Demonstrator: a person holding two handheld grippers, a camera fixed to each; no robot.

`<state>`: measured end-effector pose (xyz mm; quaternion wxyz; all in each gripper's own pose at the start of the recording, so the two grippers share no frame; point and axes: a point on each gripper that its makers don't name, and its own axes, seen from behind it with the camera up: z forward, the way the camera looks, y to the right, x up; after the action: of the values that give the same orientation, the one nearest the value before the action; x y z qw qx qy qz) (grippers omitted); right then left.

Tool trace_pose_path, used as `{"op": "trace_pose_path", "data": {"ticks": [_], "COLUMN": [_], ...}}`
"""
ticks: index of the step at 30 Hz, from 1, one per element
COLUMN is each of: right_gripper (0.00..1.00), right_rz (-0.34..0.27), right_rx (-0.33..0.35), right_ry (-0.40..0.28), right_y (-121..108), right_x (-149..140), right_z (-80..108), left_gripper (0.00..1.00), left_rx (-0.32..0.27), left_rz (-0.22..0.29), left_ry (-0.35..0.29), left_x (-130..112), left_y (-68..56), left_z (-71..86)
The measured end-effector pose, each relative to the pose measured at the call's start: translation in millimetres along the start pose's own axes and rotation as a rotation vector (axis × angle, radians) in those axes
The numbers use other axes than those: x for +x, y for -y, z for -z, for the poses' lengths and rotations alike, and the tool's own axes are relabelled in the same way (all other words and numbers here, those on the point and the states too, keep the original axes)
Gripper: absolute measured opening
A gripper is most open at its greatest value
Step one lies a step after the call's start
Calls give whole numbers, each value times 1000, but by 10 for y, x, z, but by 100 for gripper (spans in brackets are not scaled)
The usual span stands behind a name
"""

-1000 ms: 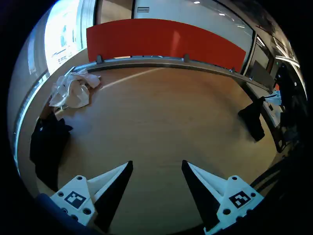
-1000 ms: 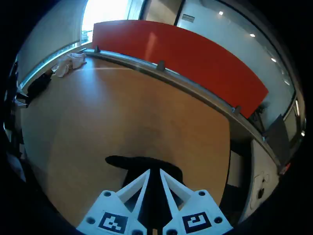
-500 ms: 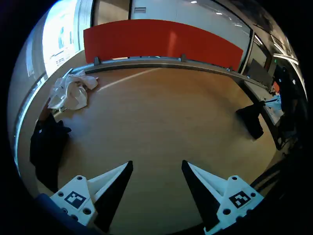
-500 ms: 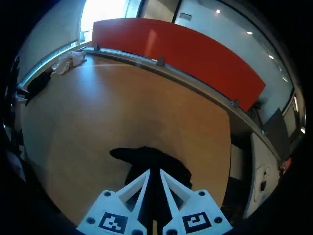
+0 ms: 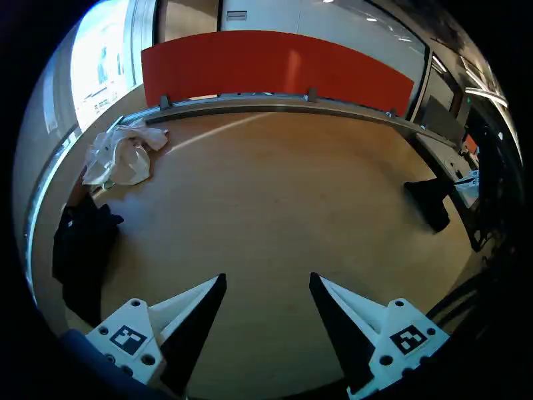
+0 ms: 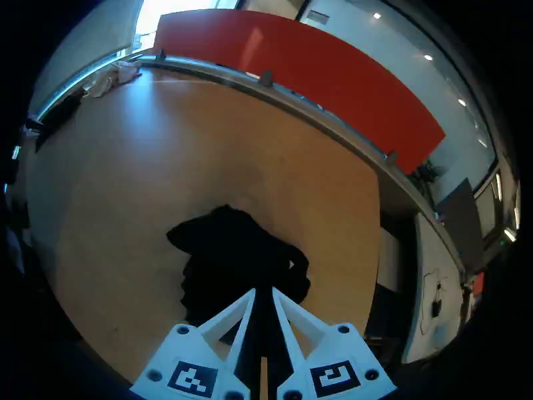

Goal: Fold towel

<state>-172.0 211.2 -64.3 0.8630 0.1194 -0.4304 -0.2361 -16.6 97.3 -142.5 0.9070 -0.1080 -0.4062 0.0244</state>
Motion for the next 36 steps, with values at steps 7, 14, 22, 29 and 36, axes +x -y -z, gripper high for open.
{"op": "trace_pose_path", "data": {"ticks": [7,14,22,29,36], "right_gripper": [2,2,2,2,2], "right_rz": [-10,-58,-145,-171,-198], "right_rx": [-11,-6,11,25,27], "right_ry": [47,105,151,184,209], "right_y": [-95,-91,-24,53,96], "right_x": [-281,-626,-945,-1093,-1165], "right_z": [-67,-188,-340,-463,-578], "left_gripper": [92,92,92,92,93], "left_rx": [-1,3,15,18,21], "left_rz": [-16,-29,-43,-60,-64], "left_ry": [7,14,25,31,29], "left_x": [11,16,6,7,23], "left_y": [-40,-66,-65,-89,-114], "left_z": [-17,-20,-31,-53,-62]}}
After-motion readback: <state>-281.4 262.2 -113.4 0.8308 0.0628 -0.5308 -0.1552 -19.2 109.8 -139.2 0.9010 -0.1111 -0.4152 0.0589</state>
